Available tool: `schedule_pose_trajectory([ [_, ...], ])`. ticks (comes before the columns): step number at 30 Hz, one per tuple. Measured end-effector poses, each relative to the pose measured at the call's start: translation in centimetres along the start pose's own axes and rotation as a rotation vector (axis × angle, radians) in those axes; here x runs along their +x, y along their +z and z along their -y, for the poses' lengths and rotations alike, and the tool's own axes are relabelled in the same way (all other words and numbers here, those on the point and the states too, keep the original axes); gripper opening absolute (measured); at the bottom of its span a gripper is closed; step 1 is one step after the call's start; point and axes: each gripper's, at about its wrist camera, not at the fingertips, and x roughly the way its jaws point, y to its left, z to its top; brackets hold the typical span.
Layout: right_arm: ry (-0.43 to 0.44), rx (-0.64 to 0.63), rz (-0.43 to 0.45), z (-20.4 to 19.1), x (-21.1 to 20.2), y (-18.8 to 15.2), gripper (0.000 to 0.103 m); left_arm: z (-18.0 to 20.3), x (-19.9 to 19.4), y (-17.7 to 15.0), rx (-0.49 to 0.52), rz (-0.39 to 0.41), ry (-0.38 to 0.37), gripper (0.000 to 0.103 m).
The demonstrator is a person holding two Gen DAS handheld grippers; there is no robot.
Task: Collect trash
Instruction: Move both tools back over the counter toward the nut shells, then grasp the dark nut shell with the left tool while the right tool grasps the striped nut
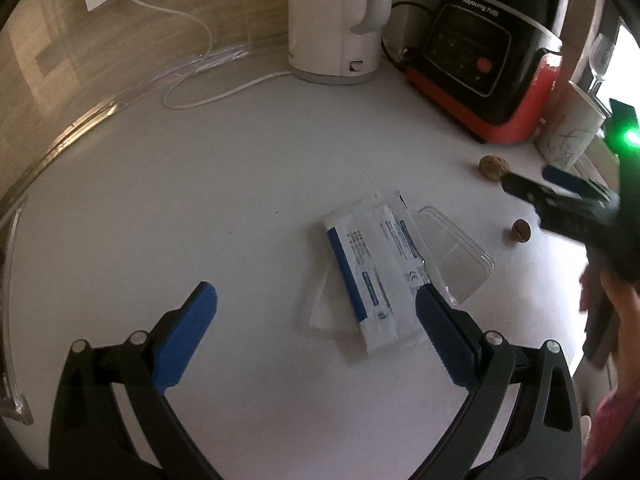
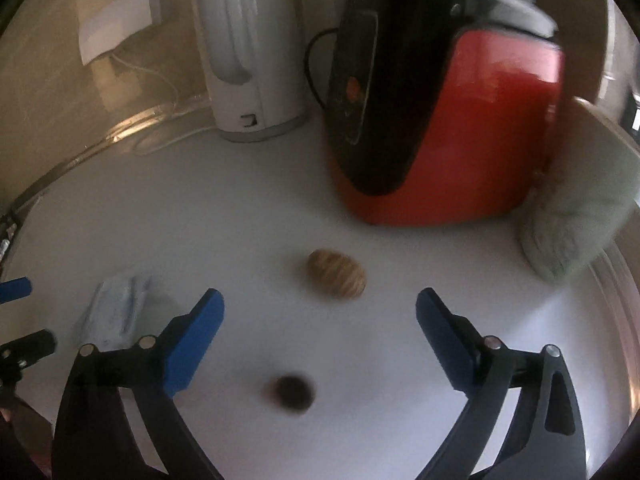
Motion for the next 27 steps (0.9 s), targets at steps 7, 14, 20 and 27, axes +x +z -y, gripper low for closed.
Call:
schedule_pose_trajectory([
  [7,0.014,-0.104,-0.056,0.7,2.7,1.0,0.056,1.7,-0.3,0.1,0.066,0.034,0.001,0.095],
  [14,0.069,-0.108,-0.068,1.7,2.6,0.7,0.035,5.6,-1.1,0.3,0.189,0.093,-0.118,0.095],
  [20,0.088,0.023,0.0,5.0,-1.4,-0.9,0.024,10.7,-0.5,0.6,0.35,0.14,-0.227,0.095],
  [27,0.101,0.129,0.008,8.9,-3.8,-3.7,0.024,15.4,2.4,2.2,0.468,0.137,-0.269,0.093],
])
